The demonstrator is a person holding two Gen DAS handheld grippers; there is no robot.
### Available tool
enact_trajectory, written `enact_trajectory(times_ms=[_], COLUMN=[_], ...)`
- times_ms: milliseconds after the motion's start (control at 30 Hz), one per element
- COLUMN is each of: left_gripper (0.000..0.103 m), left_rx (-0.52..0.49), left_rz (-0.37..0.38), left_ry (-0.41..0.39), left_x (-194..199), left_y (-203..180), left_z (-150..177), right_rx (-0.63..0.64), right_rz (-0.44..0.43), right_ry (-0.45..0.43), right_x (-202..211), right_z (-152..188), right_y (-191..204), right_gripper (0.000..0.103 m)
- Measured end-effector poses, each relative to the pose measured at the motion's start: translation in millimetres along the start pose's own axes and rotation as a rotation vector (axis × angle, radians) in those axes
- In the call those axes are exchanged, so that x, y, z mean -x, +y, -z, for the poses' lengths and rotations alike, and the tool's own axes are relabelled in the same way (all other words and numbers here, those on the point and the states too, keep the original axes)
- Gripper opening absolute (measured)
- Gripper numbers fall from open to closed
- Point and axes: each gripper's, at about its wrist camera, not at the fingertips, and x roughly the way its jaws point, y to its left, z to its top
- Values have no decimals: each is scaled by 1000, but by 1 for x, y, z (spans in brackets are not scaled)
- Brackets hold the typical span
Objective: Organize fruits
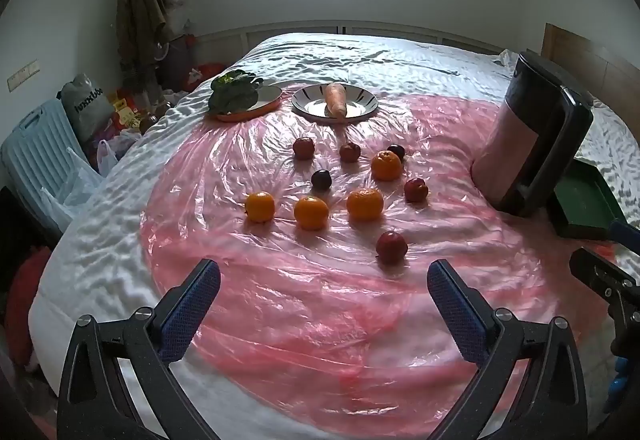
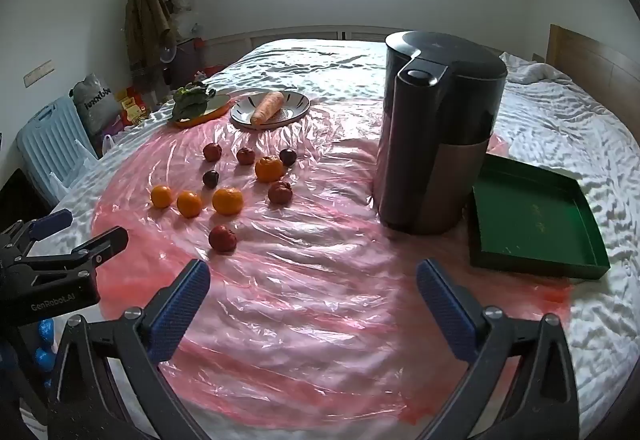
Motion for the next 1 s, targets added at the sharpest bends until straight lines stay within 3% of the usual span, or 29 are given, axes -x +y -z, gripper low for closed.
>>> enact_trajectory(times_ms=[1000], left_gripper=[102], left_rx=[10], left_rz=[23], left_ry=[-1], left_x=[-3], left_y=[-2], left_z=[5], right_rx=[-2], right_rz=[11], right_ry=[-15], right_x=[1], right_z=[2], right_y=[-2], right_gripper=[103])
